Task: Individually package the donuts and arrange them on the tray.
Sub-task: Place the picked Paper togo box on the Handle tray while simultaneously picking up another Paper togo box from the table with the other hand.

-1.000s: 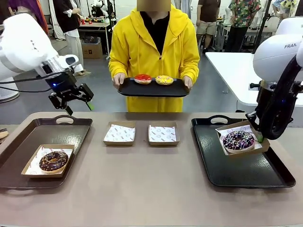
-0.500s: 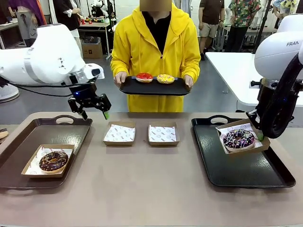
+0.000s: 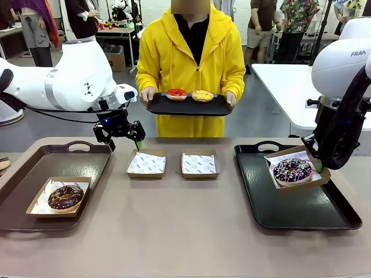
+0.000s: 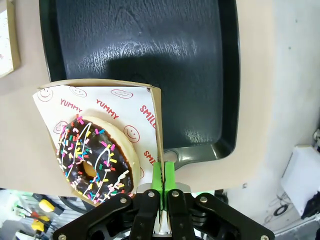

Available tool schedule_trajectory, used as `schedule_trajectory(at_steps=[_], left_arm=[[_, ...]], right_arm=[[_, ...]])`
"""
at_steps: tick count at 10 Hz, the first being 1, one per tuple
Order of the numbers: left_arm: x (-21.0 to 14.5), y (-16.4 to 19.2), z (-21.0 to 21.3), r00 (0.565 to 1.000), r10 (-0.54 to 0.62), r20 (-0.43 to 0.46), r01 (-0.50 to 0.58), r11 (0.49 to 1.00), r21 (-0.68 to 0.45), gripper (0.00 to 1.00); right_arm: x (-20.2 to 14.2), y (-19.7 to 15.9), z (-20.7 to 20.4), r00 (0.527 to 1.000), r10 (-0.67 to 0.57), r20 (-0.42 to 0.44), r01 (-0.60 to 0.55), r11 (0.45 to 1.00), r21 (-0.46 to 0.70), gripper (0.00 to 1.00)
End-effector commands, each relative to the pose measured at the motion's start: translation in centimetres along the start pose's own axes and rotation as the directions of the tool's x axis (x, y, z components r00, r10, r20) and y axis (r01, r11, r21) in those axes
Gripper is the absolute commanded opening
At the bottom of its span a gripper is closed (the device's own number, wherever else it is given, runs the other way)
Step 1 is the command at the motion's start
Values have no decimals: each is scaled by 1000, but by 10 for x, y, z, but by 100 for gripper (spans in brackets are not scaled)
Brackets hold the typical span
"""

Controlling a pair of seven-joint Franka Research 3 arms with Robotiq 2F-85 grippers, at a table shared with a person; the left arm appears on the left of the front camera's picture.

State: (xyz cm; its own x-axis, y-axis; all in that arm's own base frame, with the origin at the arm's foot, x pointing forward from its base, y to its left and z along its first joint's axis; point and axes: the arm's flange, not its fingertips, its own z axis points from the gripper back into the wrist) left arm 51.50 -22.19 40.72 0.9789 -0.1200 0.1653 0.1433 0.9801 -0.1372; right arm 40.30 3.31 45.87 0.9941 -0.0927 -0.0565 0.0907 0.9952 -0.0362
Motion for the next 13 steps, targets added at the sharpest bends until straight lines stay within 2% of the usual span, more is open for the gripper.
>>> schedule_trajectory(at_steps=[1, 10, 13], left_arm=[[-1, 0, 5, 1000, -14, -3, 14, 1000, 1, 100], [-1, 0, 5, 1000, -14, -3, 14, 1000, 1, 100], [14, 9, -12, 999, 53, -5, -53, 999, 1, 100]], right_arm=[[-1, 1, 2, 1000, -9, -5, 9, 1000, 13, 2], [-1, 1, 2, 1000, -9, -5, 9, 1000, 13, 2], [-3, 6, -19, 999, 17, 28, -15, 998, -66, 2]])
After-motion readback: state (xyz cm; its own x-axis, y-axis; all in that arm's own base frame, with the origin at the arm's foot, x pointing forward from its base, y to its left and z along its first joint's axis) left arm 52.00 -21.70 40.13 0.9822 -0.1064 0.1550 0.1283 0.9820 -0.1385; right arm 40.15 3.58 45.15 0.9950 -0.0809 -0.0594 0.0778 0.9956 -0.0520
